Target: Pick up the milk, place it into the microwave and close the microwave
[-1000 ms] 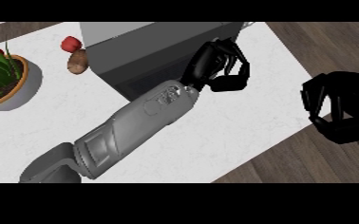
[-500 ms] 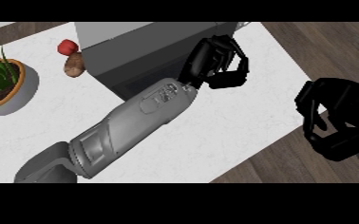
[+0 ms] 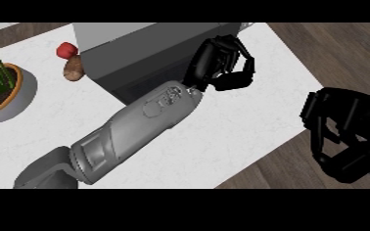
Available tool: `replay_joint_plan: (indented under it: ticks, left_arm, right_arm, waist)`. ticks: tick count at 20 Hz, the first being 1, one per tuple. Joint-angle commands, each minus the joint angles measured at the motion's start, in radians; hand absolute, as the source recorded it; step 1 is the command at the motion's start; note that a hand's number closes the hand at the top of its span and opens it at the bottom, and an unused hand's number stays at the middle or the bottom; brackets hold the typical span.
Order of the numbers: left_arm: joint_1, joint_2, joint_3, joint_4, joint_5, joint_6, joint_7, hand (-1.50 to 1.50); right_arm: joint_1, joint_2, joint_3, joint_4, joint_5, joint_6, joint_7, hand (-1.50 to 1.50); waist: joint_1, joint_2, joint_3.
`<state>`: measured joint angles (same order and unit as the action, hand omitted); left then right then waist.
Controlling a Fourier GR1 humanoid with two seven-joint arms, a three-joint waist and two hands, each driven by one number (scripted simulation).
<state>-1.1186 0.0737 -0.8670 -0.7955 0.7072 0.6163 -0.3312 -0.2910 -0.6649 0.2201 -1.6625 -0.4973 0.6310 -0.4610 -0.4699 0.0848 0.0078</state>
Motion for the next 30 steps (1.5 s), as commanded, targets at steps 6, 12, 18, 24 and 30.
replay_joint_plan:
  ticks: [6, 12, 18, 24, 30]
  left_arm:
    - [0.059, -0.072, 0.171, 0.033, 0.211, 0.012, 0.112, 1.50]
    - [0.117, -0.074, 0.293, 0.008, 0.342, -0.047, 0.048, 1.50]
    - [0.161, -0.074, 0.277, 0.048, 0.392, -0.146, 0.022, 1.50]
    - [0.173, -0.053, 0.249, 0.078, 0.427, -0.246, -0.002, 1.50]
    - [0.169, -0.043, 0.227, 0.113, 0.449, -0.335, -0.018, 1.50]
  right_arm:
    - [0.060, -0.029, 0.105, -0.061, 0.005, 0.084, 0.043, 1.50]
    - [0.127, 0.010, 0.159, -0.121, -0.021, 0.049, 0.066, 1.50]
    - [0.182, 0.029, 0.180, -0.177, -0.006, 0.004, 0.075, 1.50]
    - [0.234, 0.061, 0.213, -0.241, 0.016, -0.045, 0.081, 1.50]
    - [0.288, 0.081, 0.245, -0.297, 0.051, -0.088, 0.090, 1.50]
  waist:
    - [0.030, 0.054, -0.014]
    - [0.071, 0.035, -0.014]
    - [0.109, 0.033, -0.014]
    - [0.135, 0.031, -0.015]
    - [0.162, 0.026, -0.013]
